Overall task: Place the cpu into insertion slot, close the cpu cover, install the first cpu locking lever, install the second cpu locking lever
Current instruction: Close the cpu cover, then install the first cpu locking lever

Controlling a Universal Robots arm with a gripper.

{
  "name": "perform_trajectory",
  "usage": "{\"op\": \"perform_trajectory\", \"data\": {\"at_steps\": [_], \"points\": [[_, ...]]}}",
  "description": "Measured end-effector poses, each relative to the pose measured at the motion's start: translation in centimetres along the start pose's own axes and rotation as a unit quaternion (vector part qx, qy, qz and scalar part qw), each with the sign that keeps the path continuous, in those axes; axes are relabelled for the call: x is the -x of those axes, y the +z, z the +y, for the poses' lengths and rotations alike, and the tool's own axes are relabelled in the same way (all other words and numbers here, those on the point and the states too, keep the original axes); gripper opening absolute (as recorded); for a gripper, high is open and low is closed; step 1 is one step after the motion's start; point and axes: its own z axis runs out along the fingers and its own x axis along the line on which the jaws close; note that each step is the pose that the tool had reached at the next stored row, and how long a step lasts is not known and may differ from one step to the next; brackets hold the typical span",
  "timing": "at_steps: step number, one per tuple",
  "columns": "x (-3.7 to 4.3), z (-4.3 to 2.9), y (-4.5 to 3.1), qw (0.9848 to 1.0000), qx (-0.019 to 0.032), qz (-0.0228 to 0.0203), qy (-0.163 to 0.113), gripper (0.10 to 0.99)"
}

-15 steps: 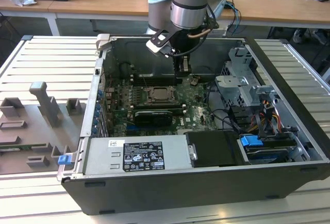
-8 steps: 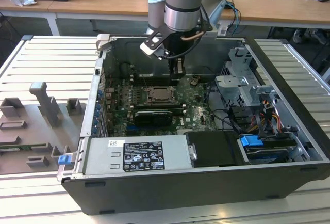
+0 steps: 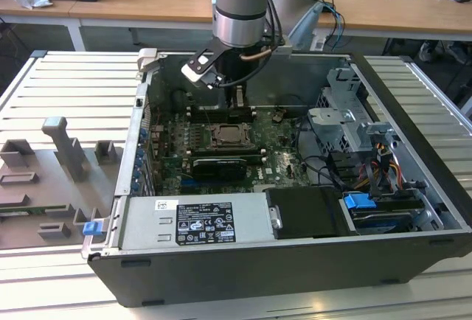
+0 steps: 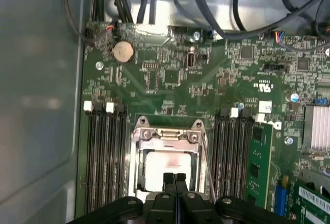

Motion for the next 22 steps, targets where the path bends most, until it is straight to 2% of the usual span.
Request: {"op": "perform_trajectory", "data": {"at_steps": [15, 19, 22], "points": [[-0.01, -0.29, -0.16, 1.0000, -0.0001, -0.0001, -0.001, 0.106], [-0.01, -0.29, -0.85, 1.0000, 0.0000, 0.0000, -0.001, 0.106], [0.00, -0.28, -2.21, 1.0000, 0.0000, 0.0000, -0.001, 0.106]]}}
